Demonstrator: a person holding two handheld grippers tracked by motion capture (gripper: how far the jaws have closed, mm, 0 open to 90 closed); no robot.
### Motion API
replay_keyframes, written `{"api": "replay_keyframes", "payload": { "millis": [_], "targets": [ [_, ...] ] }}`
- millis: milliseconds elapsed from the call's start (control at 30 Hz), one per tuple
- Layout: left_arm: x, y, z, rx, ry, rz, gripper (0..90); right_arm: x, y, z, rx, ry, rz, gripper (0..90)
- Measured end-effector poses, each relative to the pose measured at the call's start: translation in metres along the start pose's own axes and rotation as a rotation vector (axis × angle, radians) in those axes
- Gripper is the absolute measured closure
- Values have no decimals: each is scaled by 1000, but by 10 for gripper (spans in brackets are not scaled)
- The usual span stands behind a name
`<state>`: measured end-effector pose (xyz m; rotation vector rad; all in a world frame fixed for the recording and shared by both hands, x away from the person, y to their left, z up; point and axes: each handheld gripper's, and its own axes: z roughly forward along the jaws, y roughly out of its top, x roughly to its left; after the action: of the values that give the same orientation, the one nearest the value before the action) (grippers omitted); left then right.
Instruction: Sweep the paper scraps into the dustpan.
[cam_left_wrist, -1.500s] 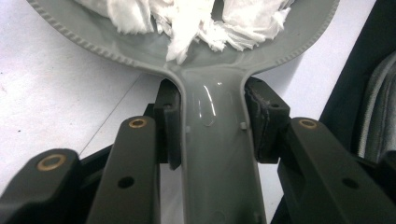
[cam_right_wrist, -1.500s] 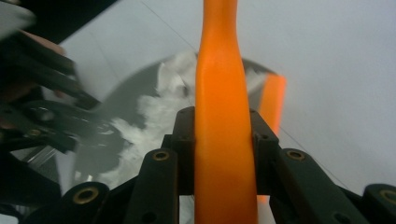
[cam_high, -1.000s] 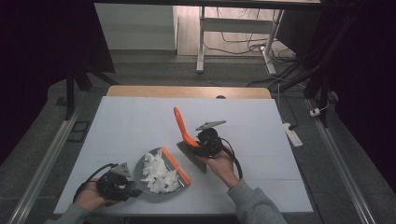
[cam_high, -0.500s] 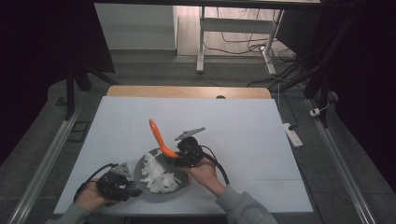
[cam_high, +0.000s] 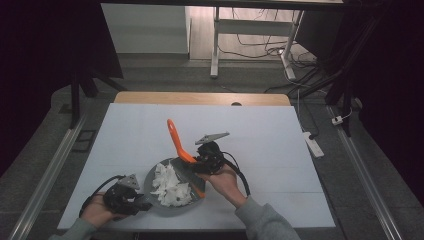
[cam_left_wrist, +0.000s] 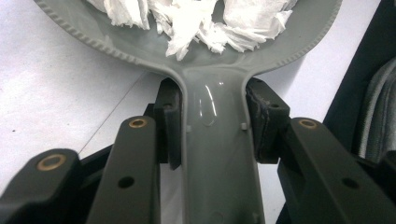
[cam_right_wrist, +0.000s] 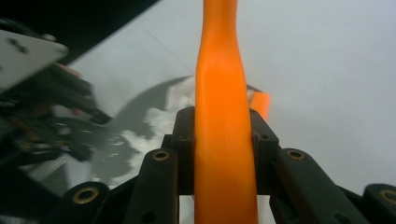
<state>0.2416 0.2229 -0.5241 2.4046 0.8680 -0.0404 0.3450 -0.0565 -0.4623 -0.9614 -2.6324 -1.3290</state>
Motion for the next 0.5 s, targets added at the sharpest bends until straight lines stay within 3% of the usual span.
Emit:
{"api": "replay_keyframes", "payload": {
  "millis": [100,167,200,300,400,500],
  "targets": [
    [0,0,0,2,1,0,610,-5,1,-4,-3,-63,-22,701],
    [0,0,0,3,3,2,610,-13,1,-7,6,-135,-41,701],
    [0,0,0,2,2,2,610,-21,0,-8,22,-190,-41,701],
    [0,0,0,2,1,4,610,-37,-6,-6,77,-266,-14,701],
    [-1,1,0,2,4,1,610,-40,-14,3,136,-244,2,702],
    [-1,1,1,6,5,4,610,-24,-12,14,153,-197,-23,701]
  ]
}}
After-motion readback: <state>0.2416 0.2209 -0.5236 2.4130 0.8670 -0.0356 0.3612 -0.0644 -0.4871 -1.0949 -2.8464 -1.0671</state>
